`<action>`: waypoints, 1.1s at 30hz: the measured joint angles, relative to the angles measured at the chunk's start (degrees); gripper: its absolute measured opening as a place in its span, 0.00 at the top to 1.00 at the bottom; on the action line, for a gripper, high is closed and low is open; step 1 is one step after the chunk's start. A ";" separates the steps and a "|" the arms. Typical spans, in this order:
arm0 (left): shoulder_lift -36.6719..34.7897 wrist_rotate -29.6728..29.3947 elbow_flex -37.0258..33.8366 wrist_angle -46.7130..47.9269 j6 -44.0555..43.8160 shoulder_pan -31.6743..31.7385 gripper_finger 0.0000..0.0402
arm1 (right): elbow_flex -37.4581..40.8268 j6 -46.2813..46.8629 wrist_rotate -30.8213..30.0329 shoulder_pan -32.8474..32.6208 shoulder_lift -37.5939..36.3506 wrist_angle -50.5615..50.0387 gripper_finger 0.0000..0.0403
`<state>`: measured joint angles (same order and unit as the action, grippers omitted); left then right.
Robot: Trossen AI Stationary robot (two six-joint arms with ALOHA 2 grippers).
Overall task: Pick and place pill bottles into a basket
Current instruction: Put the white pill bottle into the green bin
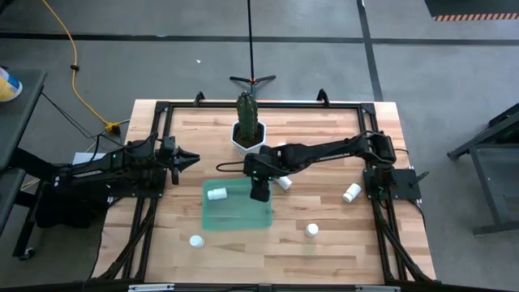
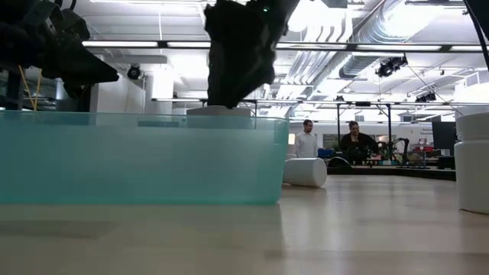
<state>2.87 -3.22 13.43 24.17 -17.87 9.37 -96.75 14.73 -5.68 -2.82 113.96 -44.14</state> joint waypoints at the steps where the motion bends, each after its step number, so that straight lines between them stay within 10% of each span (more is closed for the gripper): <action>1: -0.01 -0.01 0.00 -0.01 0.00 -0.01 0.76 | 0.00 1.31 -0.22 0.21 -0.10 -1.11 0.52; 15: 0.00 0.03 0.00 -0.03 -0.42 -0.02 0.76 | 0.15 23.08 3.19 3.39 -1.25 -12.61 0.52; 33: -0.02 1.45 0.00 -0.09 -0.50 -0.02 0.76 | 0.15 29.45 3.17 4.43 -1.25 -20.82 0.51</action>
<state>2.86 -1.77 13.43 24.08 -18.37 9.34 -96.60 44.18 -2.52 1.61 112.71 -64.96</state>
